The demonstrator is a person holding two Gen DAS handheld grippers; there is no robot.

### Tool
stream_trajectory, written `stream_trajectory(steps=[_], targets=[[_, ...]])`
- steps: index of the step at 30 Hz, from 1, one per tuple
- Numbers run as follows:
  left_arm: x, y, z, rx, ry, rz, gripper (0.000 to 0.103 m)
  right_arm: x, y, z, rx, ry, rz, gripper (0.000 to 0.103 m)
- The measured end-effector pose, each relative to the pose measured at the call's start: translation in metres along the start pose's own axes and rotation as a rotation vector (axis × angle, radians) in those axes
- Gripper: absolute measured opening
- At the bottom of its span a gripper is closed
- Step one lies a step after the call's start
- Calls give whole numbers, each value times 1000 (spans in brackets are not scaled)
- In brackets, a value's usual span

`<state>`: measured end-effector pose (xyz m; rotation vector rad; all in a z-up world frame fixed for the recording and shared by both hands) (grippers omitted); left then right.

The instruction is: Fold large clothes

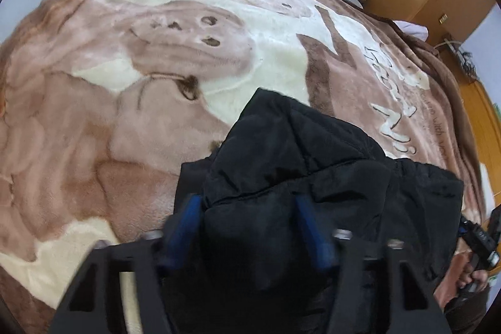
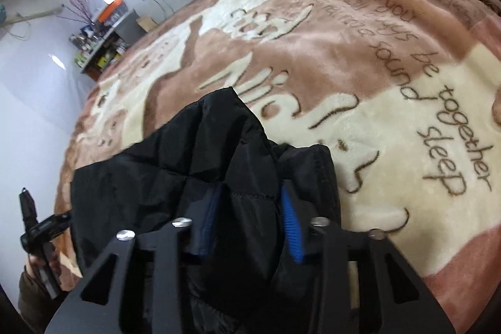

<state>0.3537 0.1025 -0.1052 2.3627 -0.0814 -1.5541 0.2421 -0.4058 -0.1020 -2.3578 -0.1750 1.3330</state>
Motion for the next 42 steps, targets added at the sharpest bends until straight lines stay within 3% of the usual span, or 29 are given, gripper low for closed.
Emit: stream_trajectory(steps=[2, 4, 6, 8, 13, 16, 20, 23, 26, 28, 30, 32, 35, 38, 40, 42], targets=[[-6, 5, 0, 26, 21, -28, 33, -15, -8, 5, -50, 45, 26, 15], [-12, 10, -1, 55, 53, -39, 28, -35, -13, 8, -80, 120, 45, 14], [-23, 9, -3, 36, 102, -15, 27, -56, -14, 12, -70, 202, 40, 14], [-18, 10, -6, 42, 105, -26, 27, -53, -10, 11, -52, 209, 57, 14], [21, 19, -4, 103, 70, -130, 31, 15, -4, 16, -47, 37, 238, 15], [37, 21, -4, 105, 35, -152, 32, 40, 2, 20, -45, -45, 291, 17], [55, 27, 0, 186, 2, -200, 32, 62, 4, 21, -76, -123, 331, 20], [63, 25, 3, 160, -8, -206, 34, 66, -4, 21, -156, -164, 370, 23], [50, 24, -1, 117, 5, -212, 36, 43, -10, 14, -140, -135, 380, 25], [31, 21, -1, 104, 28, -189, 38, 4, -17, 16, -150, 17, 360, 30], [6, 15, 3, 92, 74, -162, 48, -29, -25, 27, -162, 118, 317, 37], [-24, 10, 19, 98, 144, -150, 55, -52, -35, 45, -201, 161, 254, 39], [-49, 4, 47, 102, 199, -70, 55, -65, -51, 75, -280, 197, 218, 39], [-47, 10, 69, 161, 219, -129, 55, -54, -62, 91, -355, 199, 216, 40], [-26, 22, 80, 272, 197, -185, 55, -28, -59, 91, -357, 122, 229, 40], [0, 22, 86, 289, 124, -236, 56, 8, -47, 93, -330, 20, 233, 40]])
Point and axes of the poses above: each gripper's, at about its wrist camera, not at the fingertips, and x roughly the way its jaws point, y to its right, z to its underside, the point moved 1 cm from there along x, roughly the way its jaws point, and after that the axes turned 2 degrees about -x, right-handed, at the moved point
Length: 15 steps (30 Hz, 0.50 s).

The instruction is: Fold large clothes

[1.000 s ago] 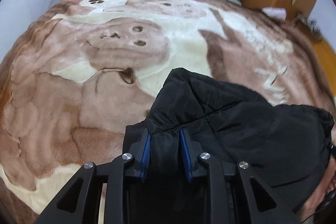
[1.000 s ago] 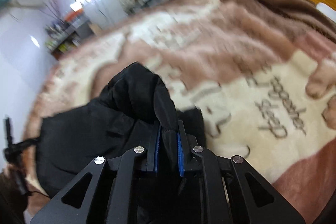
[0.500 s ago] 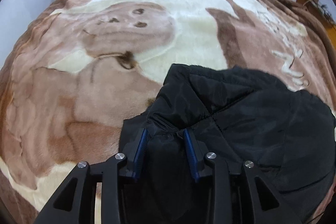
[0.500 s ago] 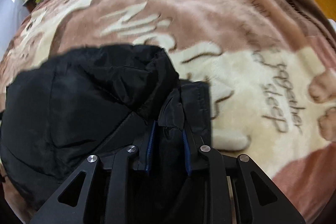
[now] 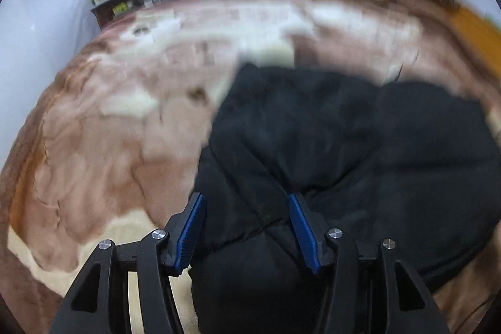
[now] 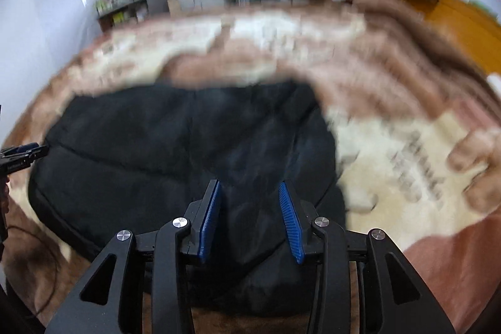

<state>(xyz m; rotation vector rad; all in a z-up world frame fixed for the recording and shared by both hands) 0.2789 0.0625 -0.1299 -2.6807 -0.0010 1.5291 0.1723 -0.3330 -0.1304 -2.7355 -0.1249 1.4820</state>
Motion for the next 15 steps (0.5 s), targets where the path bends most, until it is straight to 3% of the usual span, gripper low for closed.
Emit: stream_trajectory(steps=[3, 7, 12, 15], targets=[[26, 0, 3, -42, -44, 19, 60, 23, 4, 8, 47, -25, -23, 40], [43, 15, 5, 62, -59, -50, 66, 48, 1, 13, 1, -66, -3, 39], [62, 10, 8, -13, -88, -4, 67, 61, -1, 15, 18, -90, 0, 39], [67, 12, 10, 4, -78, -16, 67, 67, 0, 15, 29, -99, -12, 39]])
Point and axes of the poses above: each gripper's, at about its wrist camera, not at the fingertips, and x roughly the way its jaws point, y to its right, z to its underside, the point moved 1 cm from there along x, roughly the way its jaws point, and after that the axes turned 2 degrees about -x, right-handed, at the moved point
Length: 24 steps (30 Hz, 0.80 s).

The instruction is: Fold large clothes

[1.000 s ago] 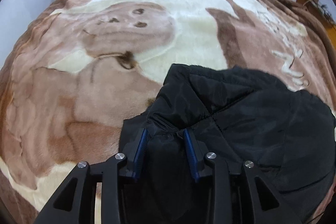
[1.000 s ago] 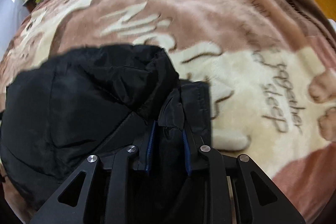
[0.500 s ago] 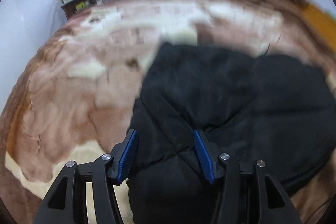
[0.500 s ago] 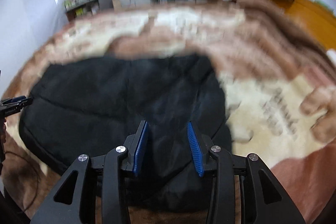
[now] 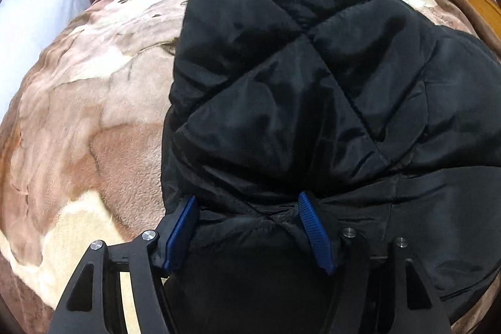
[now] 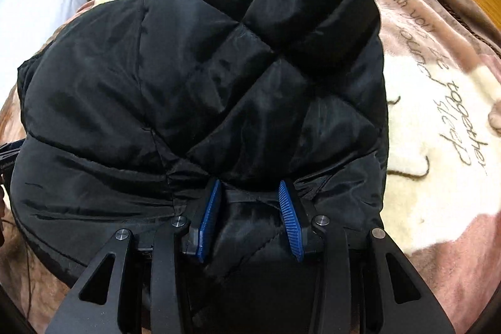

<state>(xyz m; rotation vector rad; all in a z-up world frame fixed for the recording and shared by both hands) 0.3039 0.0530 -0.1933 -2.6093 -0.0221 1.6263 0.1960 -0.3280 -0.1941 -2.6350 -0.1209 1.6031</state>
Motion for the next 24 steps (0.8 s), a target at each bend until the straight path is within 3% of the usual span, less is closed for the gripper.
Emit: stream_trajectory(steps=[3, 7, 10, 16, 18, 21, 24], targets=[[3, 0, 0, -17, -4, 3, 67, 3, 5, 0, 20, -3, -19, 39], [-2, -4, -1, -31, 1, 6, 68, -7, 2, -5, -4, 2, 20, 39], [-25, -12, -5, -56, 20, 13, 69, -27, -7, -5, -15, 30, 45, 39], [-72, -30, 10, -68, 108, 28, 69, -94, -5, 14, 12, 192, -19, 41], [-77, -27, 25, -50, 120, 19, 69, -93, -4, 24, 3, 178, -20, 46], [-55, -19, 37, -8, 85, -7, 72, -58, -3, 34, -43, 82, -11, 46], [-30, -19, 38, -64, 38, 6, 77, -36, 0, 32, -27, 50, -8, 46]])
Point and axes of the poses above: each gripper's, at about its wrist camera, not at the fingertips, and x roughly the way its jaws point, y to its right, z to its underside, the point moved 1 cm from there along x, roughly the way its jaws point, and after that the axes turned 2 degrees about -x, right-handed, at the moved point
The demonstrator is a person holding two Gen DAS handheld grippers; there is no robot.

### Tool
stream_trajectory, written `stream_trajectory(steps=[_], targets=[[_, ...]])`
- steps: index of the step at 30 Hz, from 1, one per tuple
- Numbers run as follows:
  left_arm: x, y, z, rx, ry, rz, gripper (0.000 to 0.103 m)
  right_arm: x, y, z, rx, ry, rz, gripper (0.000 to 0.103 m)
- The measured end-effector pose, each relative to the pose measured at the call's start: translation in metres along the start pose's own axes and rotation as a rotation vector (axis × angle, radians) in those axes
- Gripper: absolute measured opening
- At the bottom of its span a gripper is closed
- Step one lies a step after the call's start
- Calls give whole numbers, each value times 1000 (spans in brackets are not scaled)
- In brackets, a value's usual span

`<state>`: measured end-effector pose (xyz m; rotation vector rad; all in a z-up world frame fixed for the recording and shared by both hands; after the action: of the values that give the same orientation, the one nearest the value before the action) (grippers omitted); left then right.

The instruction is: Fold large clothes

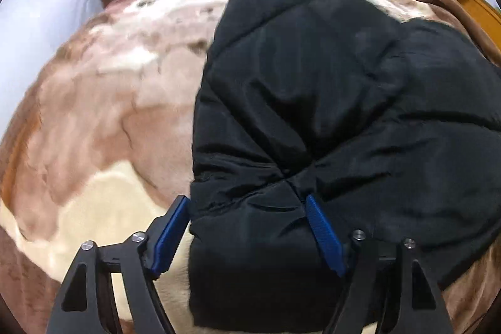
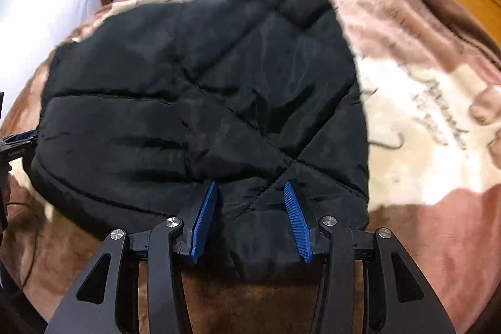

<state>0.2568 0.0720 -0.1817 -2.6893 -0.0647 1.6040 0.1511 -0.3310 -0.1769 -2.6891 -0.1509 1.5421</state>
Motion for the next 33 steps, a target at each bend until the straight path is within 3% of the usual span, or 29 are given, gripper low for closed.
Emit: stream_trajectory(steps=[4, 6, 10, 14, 20, 22, 23, 25, 30, 33], targets=[[10, 2, 3, 16, 6, -33, 85, 16, -2, 5, -28, -8, 18, 46], [18, -1, 5, -12, -6, -9, 86, 21, 2, 7, -6, -10, -4, 46], [25, -10, 3, -33, -23, -19, 97, 25, 5, 6, -12, -14, 12, 46], [21, -21, -8, -43, -26, -19, 97, 19, -6, -7, -25, -20, 44, 46], [-21, -48, -18, -83, 21, 121, 94, -31, 1, -12, -18, 57, -21, 47], [-35, -57, -18, -80, 39, 140, 94, -44, 8, -9, 1, 68, -45, 55], [-40, -65, -19, -81, 46, 161, 95, -50, 15, -8, 19, 73, -53, 65], [-47, -79, -22, -99, 33, 233, 95, -60, 25, -7, 46, 67, -69, 68], [-26, -117, -31, -153, -25, 318, 95, -62, 63, -4, 135, 58, -106, 78], [-15, -108, -25, -161, -66, 343, 95, -62, 81, -3, 218, 66, -145, 78]])
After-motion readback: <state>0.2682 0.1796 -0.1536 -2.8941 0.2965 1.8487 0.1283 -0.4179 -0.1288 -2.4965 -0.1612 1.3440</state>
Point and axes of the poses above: each gripper's, at about its wrist camera, not at the fingertips, and x roughly the way its jaws point, y to its right, z to its underside, the point moved 1 cm from there along x, roughly the way its jaws point, and after that the axes turned 2 degrees about -x, right-handed, at the moved point
